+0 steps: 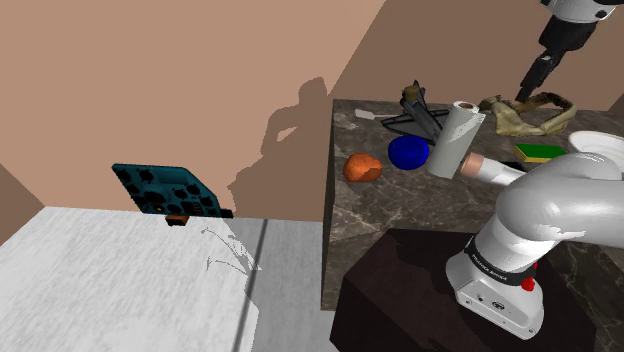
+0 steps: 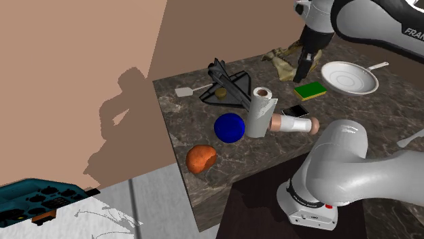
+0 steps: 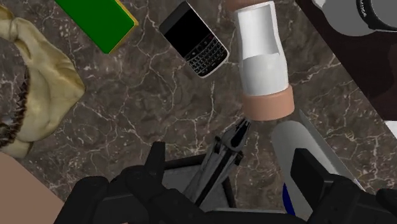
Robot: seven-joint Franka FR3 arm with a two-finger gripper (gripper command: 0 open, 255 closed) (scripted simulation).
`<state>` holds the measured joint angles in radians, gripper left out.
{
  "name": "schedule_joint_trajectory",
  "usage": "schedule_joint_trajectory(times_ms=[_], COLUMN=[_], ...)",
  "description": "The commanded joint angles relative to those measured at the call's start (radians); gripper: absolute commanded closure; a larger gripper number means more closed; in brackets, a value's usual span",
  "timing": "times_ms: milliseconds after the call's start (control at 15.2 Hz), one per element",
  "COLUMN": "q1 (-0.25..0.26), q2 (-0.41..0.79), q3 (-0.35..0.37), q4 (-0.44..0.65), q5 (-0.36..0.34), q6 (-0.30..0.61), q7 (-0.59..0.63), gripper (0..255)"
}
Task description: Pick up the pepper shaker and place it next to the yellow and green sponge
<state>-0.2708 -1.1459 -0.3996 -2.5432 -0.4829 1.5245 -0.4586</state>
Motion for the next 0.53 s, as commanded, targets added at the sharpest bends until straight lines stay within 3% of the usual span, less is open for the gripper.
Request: schedule_joint_trajectory(times_ms=[0,462], q1=[-0.019,-0.109], q2=[-0.054,-0.191], q3=[-0.021,-0.142], q4=[-0.087,-0.348], q5=[-0.029,-0.168], q6=[0.037,0.17], q7=[-0.005,-0.035], gripper=[0,0])
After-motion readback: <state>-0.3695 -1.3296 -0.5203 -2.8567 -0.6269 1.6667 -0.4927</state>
